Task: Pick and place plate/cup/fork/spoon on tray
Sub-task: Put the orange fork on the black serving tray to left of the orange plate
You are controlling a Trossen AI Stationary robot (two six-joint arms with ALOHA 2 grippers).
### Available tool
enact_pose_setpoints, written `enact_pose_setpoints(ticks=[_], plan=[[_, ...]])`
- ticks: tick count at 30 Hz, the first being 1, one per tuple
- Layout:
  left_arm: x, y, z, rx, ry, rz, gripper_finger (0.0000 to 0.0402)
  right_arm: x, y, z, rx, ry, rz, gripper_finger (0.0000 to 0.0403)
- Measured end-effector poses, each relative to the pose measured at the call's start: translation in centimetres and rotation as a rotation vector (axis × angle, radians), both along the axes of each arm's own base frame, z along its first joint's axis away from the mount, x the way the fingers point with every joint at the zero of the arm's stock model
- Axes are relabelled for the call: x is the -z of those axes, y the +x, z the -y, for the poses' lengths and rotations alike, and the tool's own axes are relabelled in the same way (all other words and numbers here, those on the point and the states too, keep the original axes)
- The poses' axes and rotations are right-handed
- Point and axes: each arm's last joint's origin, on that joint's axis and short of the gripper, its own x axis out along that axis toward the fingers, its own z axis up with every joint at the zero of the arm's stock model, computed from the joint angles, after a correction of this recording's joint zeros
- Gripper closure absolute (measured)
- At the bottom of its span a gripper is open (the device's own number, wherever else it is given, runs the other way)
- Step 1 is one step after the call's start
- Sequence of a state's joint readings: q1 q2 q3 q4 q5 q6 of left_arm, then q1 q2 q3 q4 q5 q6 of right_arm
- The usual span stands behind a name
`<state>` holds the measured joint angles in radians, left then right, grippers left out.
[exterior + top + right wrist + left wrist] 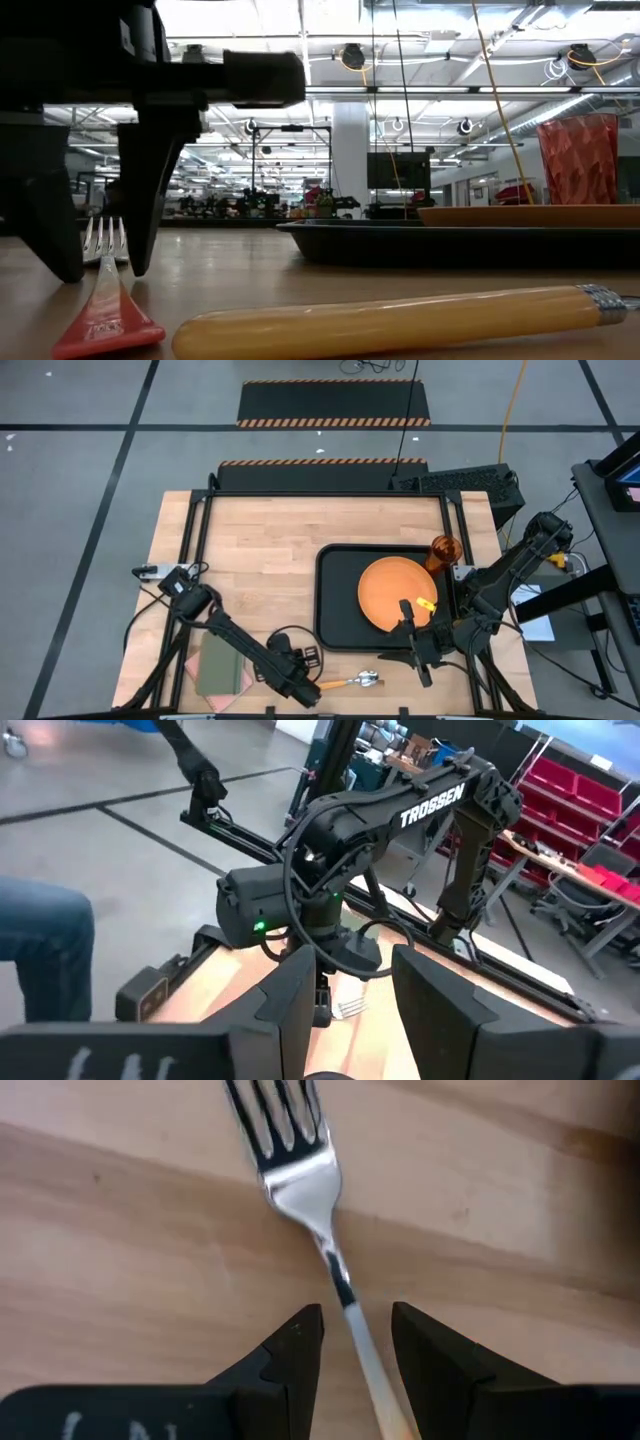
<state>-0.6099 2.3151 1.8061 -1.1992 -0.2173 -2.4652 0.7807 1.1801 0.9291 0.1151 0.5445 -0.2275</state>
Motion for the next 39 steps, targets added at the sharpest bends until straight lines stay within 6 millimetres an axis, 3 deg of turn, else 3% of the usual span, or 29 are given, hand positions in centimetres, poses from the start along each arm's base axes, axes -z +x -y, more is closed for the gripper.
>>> enact_pose_setpoints(ticks=[6, 16, 23, 28, 32, 39], plan=[[0.1, 0.4, -1.0, 0.040, 0.018, -0.034, 0.0284, 0.1, 0.0, 0.0, -0.008, -0.048, 0.002, 0.0273], [0.1, 1.1, -2.6, 0.124, 0.039, -0.089, 0.0388, -0.4, -0.5, 0.5, -0.012, -0.091, 0.009, 0.0273], [0.1, 1.6, -4.2, 0.166, 0.061, -0.140, 0.0373, -0.8, -0.9, 0.9, -0.015, -0.099, 0.023, 0.0273], [0.0, 1.8, -5.5, 0.196, 0.084, -0.191, 0.0391, -0.8, -1.3, 1.4, -0.007, -0.127, -0.002, 0.0273], [-0.3, 2.2, -6.5, 0.219, 0.086, -0.200, 0.0384, -0.8, -1.6, 2.0, 0.081, -0.161, -0.011, 0.0273], [-3.0, 2.6, -7.7, 0.286, 0.061, -0.149, 0.0391, -1.0, -2.2, 2.7, 0.126, -0.150, -0.034, 0.0273]])
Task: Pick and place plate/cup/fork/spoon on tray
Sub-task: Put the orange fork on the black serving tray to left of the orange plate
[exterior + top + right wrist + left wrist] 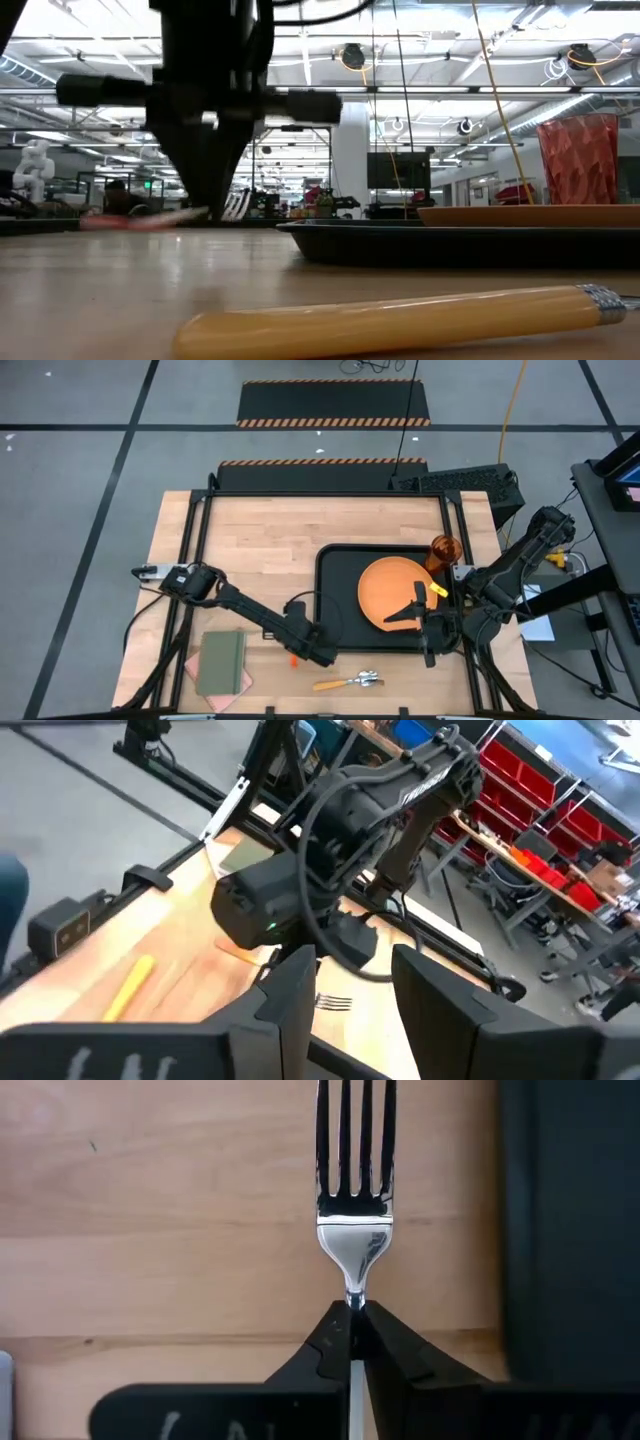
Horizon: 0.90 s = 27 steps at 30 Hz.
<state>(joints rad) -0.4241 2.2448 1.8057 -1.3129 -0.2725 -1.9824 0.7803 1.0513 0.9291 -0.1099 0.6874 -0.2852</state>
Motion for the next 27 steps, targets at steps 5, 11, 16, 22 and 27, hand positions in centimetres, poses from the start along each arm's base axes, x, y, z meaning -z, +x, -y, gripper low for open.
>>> enact_pose_setpoints(ticks=[5, 11, 16, 22, 27], plan=[[-2.8, -0.3, -0.7, 0.014, 0.013, 0.076, 0.0391, -0.1, -0.4, 0.4, 0.012, 0.042, -0.013, 0.0273], [-5.8, -0.2, -2.0, 0.046, 0.107, 0.218, 0.0391, 0.2, -0.6, 0.6, 0.033, 0.091, -0.053, 0.0273], [-6.6, 1.1, -3.8, 0.093, 0.166, 0.301, 0.0389, 0.5, -0.7, 0.7, 0.048, 0.112, -0.083, 0.0273], [-6.9, 4.1, -5.4, 0.196, 0.182, 0.463, 0.0391, 0.0, -2.0, 1.3, 0.075, 0.167, -0.077, 0.0273], [-6.7, 5.7, -5.9, 0.224, 0.194, 0.549, 0.0388, -0.5, -3.9, 2.1, 0.119, 0.255, -0.081, 0.0273]])
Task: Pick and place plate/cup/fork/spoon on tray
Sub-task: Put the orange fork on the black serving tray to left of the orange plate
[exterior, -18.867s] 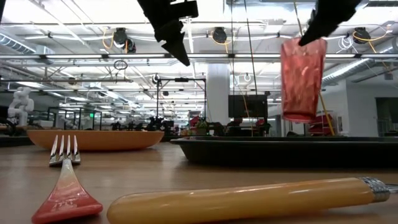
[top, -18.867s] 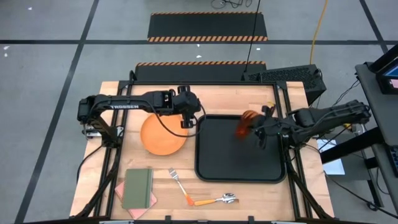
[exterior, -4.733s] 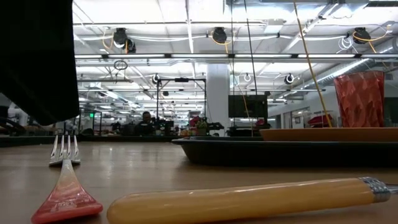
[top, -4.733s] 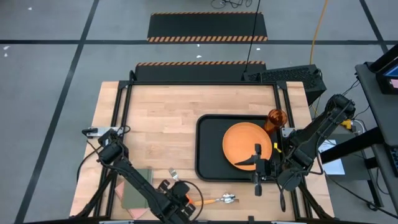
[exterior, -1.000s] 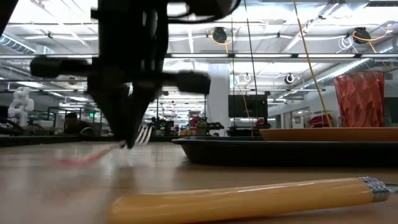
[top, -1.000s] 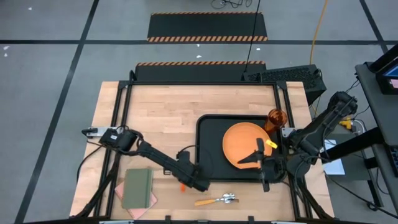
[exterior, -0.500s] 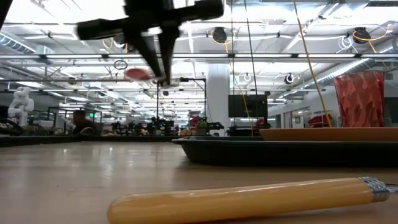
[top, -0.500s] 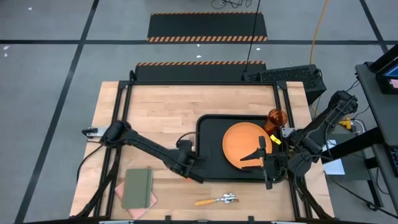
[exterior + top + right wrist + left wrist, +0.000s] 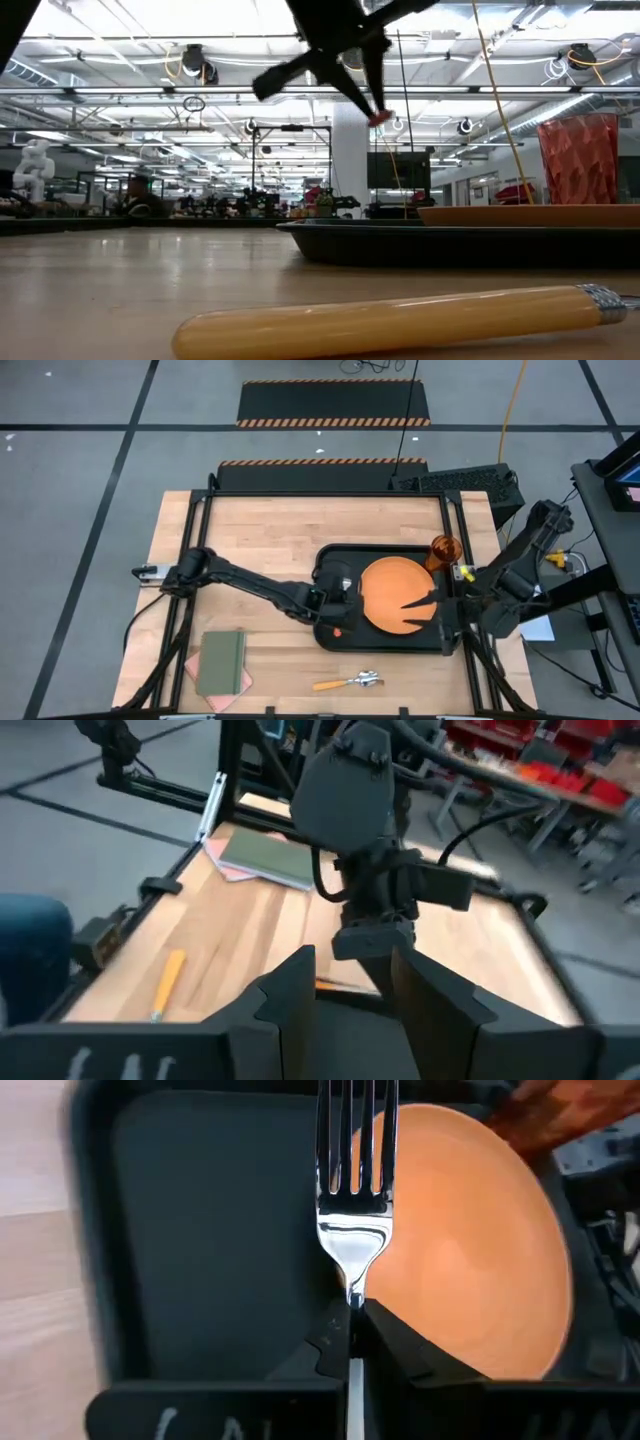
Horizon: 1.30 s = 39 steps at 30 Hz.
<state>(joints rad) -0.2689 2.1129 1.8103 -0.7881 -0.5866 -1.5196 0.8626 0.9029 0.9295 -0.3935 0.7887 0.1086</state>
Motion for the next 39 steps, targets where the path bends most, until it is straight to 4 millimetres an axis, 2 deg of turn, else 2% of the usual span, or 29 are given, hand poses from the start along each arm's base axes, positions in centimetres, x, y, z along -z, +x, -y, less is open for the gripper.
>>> enact_pose_setpoints(ticks=[5, 14, 23, 32, 39], plan=[[1.9, 1.3, -0.5, 0.017, 0.028, -0.004, 0.0391, -0.1, -1.2, 0.1, 0.003, 0.080, -0.008, 0.0273], [5.7, 3.0, -1.7, -0.001, 0.053, -0.028, 0.0385, 0.1, -1.7, -0.2, 0.042, 0.069, 0.004, 0.0273], [7.5, 3.9, -2.0, -0.031, 0.000, 0.006, 0.0384, 0.2, -1.8, -0.3, 0.042, 0.077, -0.006, 0.0273], [8.3, 4.1, -2.4, -0.043, -0.076, -0.009, 0.0391, 0.3, -1.8, -0.3, 0.037, 0.068, -0.007, 0.0273], [9.6, 4.0, -2.4, -0.081, -0.109, -0.033, 0.0375, 0.2, -1.7, -0.4, 0.037, 0.070, -0.004, 0.0273]])
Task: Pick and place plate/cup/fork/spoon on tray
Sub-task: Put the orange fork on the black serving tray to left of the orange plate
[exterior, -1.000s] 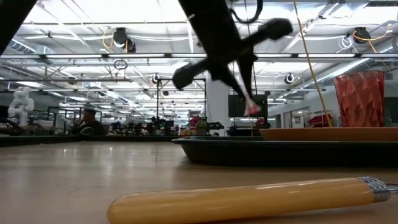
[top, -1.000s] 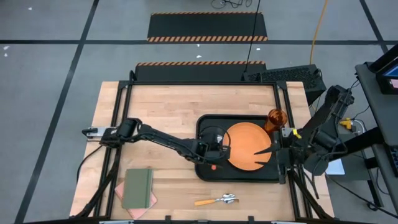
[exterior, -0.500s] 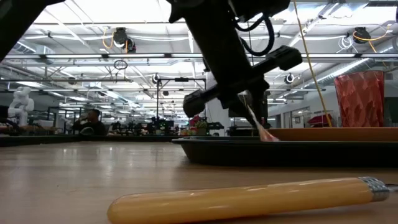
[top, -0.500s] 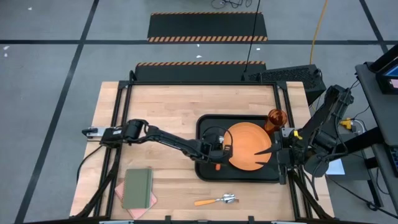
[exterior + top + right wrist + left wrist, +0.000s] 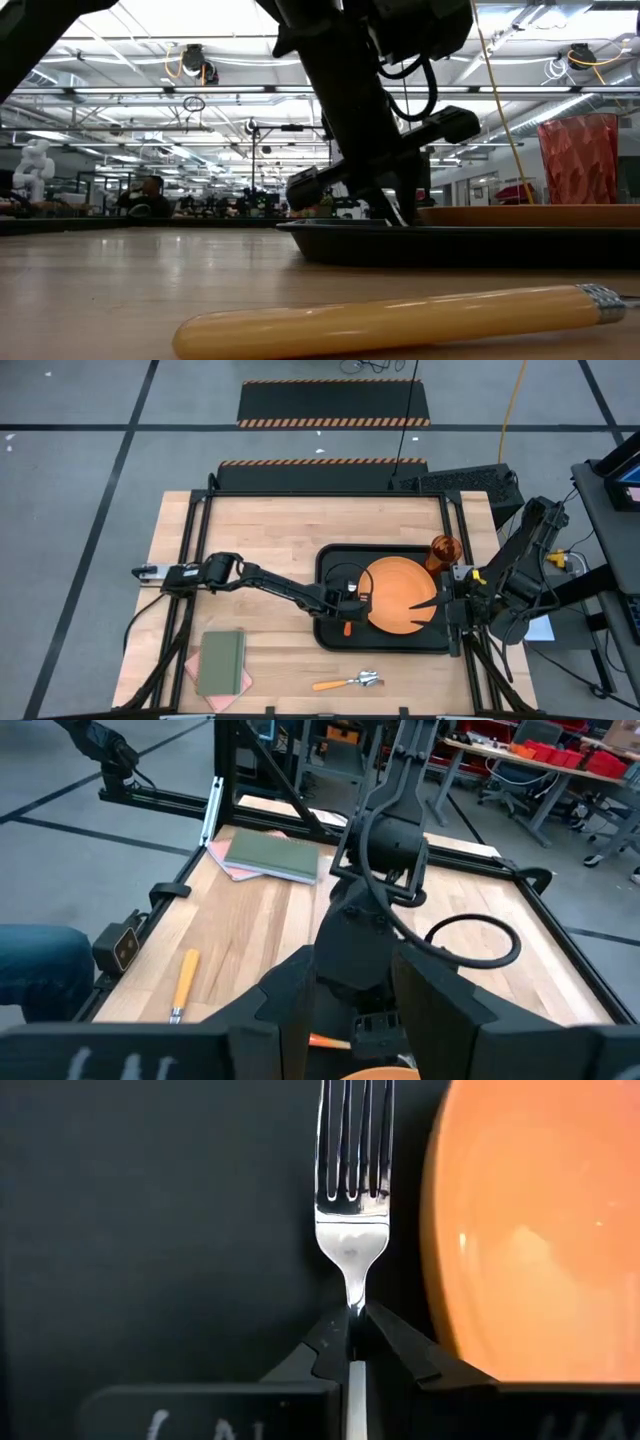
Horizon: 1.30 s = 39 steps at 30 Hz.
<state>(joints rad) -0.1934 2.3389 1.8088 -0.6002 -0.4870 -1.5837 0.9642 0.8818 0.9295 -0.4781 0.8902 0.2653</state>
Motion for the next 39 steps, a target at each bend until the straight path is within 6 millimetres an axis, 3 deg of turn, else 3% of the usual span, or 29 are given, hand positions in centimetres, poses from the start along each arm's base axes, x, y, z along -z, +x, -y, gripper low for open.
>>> enact_pose_setpoints(ticks=[24, 35, 39], plan=[[0.2, 0.2, -1.5, 0.017, -0.046, -0.035, 0.0367, 0.0, 0.0, 0.0, 0.000, 0.013, -0.001, 0.0273], [0.2, 0.1, -1.7, 0.031, -0.019, -0.055, 0.0257, 0.0, 0.0, 0.0, -0.001, 0.010, -0.001, 0.0273], [-0.7, -0.1, -1.8, 0.043, -0.016, -0.051, 0.0244, 0.0, 0.0, 0.0, -0.001, 0.011, -0.001, 0.0273]])
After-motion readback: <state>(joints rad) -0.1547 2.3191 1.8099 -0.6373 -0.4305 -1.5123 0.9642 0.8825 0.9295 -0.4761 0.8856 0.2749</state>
